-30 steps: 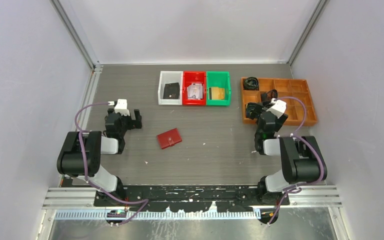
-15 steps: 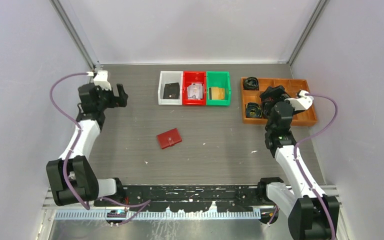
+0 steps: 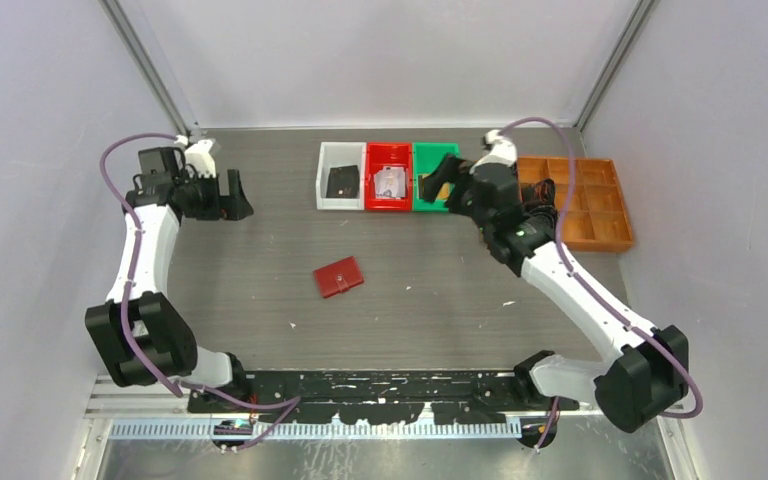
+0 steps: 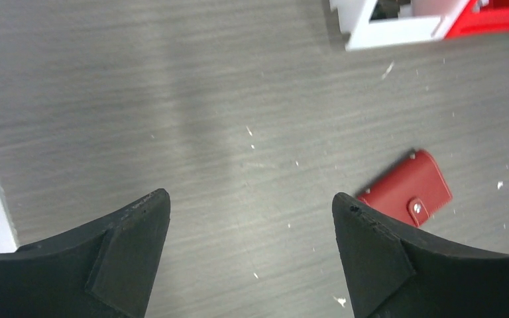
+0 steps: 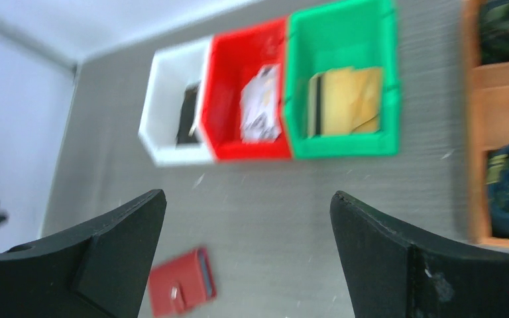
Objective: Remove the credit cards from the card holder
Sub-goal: Pick up the card holder from the center of the board.
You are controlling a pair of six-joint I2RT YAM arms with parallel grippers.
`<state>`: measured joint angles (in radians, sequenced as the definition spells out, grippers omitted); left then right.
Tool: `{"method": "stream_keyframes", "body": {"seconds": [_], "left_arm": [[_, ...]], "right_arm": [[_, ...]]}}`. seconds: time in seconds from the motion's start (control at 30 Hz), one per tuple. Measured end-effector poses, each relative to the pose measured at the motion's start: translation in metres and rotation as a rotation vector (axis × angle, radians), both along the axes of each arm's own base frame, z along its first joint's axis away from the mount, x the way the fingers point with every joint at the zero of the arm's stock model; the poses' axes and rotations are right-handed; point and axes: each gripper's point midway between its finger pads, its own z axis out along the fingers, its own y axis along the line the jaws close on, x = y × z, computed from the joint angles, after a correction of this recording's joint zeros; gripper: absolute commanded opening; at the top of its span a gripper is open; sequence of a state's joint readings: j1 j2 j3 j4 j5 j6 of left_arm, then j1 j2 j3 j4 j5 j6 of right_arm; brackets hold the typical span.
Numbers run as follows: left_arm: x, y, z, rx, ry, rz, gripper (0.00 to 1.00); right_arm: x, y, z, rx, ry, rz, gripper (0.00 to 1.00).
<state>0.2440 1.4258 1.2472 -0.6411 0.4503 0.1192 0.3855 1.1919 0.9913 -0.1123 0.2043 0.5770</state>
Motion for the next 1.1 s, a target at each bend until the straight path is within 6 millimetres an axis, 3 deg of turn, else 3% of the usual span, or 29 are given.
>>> {"method": "stream_keyframes", "body": {"seconds": [0.07, 0.2, 0.3, 0.6, 0.77, 1.1], "left_arm": [[-0.012, -0.005, -0.006, -0.010, 0.034, -0.022, 0.93], [-0.031, -0.015, -0.010, -0.033, 0.070, -0.072, 0.94], [-0.040, -0.023, -0.011, -0.058, 0.090, -0.118, 0.99], [-0.069, -0.055, -0.028, -0.120, 0.180, -0.253, 1.00], [-0.079, -0.065, -0.032, -0.145, 0.217, -0.286, 1.00], [-0.086, -0.068, -0.035, -0.164, 0.254, -0.288, 1.00]], "right_arm": [[-0.020, 0.039, -0.005, -0.045, 0.026, 0.121, 1.00], [-0.042, 0.081, -0.032, -0.134, 0.114, 0.246, 1.00], [-0.058, 0.114, -0.067, -0.219, 0.207, 0.335, 0.99], [-0.108, 0.207, -0.157, -0.376, 0.428, 0.628, 0.99], [-0.110, 0.234, -0.186, -0.398, 0.492, 0.686, 0.99], [-0.103, 0.255, -0.221, -0.415, 0.554, 0.715, 1.00]]}}
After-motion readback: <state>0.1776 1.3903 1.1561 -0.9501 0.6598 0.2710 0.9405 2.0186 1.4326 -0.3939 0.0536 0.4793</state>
